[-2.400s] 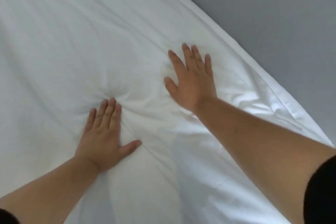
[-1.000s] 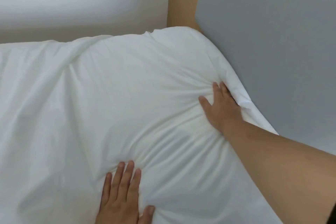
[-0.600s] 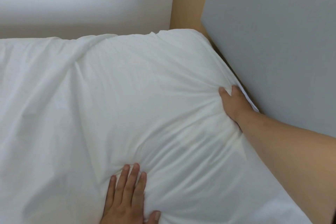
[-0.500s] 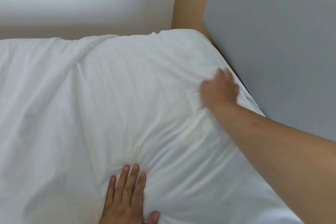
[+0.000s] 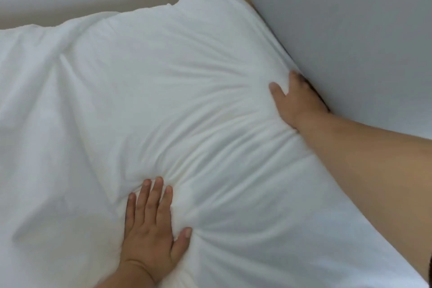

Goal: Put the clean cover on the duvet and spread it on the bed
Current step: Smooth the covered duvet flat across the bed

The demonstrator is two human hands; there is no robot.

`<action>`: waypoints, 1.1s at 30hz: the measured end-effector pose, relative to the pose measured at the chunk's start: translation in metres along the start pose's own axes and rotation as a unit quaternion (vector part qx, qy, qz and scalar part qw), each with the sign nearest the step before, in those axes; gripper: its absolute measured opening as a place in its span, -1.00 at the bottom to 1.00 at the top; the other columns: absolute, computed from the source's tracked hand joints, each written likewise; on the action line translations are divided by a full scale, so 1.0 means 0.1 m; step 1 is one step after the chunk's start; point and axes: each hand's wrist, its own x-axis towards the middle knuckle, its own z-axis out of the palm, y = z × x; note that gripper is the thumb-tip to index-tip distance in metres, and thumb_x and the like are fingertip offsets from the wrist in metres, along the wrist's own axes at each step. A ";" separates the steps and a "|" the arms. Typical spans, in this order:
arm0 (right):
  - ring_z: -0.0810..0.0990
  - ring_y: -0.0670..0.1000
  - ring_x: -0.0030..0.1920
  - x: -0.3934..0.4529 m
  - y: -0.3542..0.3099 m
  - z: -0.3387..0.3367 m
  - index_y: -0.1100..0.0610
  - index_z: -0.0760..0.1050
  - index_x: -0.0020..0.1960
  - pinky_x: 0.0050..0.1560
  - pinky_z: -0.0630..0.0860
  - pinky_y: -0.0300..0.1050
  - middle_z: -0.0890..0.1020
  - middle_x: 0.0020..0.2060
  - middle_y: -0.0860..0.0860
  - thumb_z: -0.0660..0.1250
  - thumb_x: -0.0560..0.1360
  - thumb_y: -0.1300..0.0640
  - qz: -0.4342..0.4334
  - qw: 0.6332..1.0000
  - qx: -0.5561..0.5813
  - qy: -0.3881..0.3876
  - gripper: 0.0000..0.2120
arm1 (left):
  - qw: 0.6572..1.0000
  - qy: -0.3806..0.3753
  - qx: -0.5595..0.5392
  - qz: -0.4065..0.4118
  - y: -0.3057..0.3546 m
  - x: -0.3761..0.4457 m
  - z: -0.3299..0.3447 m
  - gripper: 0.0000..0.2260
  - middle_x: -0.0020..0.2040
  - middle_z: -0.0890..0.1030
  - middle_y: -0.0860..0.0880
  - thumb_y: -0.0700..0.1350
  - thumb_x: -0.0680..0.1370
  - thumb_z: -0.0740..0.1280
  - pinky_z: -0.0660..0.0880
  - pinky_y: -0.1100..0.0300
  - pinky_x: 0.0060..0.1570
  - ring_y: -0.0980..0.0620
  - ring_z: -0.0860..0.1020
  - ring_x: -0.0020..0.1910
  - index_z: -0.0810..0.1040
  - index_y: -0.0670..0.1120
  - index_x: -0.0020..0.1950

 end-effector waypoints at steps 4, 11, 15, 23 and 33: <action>0.19 0.14 0.58 -0.39 0.31 -0.12 0.26 0.15 0.59 0.58 0.09 -0.03 0.21 0.59 0.20 0.03 0.71 -0.11 0.064 0.996 0.055 -0.037 -0.41 | 1.000 -0.024 0.008 -0.010 0.02 0.01 0.02 -0.23 0.55 0.27 -0.28 0.34 0.59 -0.11 -0.03 -0.23 0.54 -0.31 0.17 0.55 0.24 -0.25 0.52; 0.17 0.18 0.58 -1.91 -1.04 0.21 0.13 0.28 0.57 0.56 0.03 0.22 0.26 0.57 0.19 0.06 0.52 -0.08 -0.182 0.980 0.019 0.081 -0.35 | 0.996 0.017 -0.080 0.031 0.23 0.16 -0.05 -0.17 0.61 0.08 -0.31 0.29 0.59 -0.21 0.04 -0.29 0.51 -0.21 0.07 0.60 0.16 -0.38 0.54; -0.11 0.01 0.63 -2.26 -1.14 0.70 -0.09 0.14 0.62 0.53 -0.35 0.16 0.02 0.65 -0.01 -0.10 0.63 -0.15 -0.291 0.949 -0.037 -0.115 -0.43 | 0.970 0.016 -0.241 -0.033 0.48 0.22 -0.13 -0.21 0.58 -0.05 -0.40 0.17 0.56 -0.20 0.01 -0.41 0.49 -0.12 0.05 0.60 -0.07 -0.43 0.56; 0.16 0.10 0.59 -2.20 1.31 0.27 -0.06 0.13 0.62 0.56 0.09 0.07 0.18 0.61 0.05 -0.03 0.56 -0.42 0.111 0.993 0.006 0.036 -0.26 | 0.997 0.074 -0.027 -0.008 -0.10 0.08 0.16 -0.21 0.58 0.18 -0.26 0.37 0.52 0.04 -0.09 -0.16 0.57 0.06 -0.08 0.62 0.18 -0.16 0.56; 0.18 0.12 0.59 -3.73 2.36 0.04 0.10 0.09 0.64 0.59 0.09 0.04 0.19 0.61 0.09 -0.01 0.65 -0.28 0.197 0.979 0.046 -0.035 -0.31 | 0.984 -0.146 0.018 -0.097 0.44 -0.54 -0.48 0.10 0.65 0.01 -0.15 0.58 0.36 -0.29 -0.05 -0.14 0.56 -0.10 -0.03 0.63 0.01 -0.19 0.64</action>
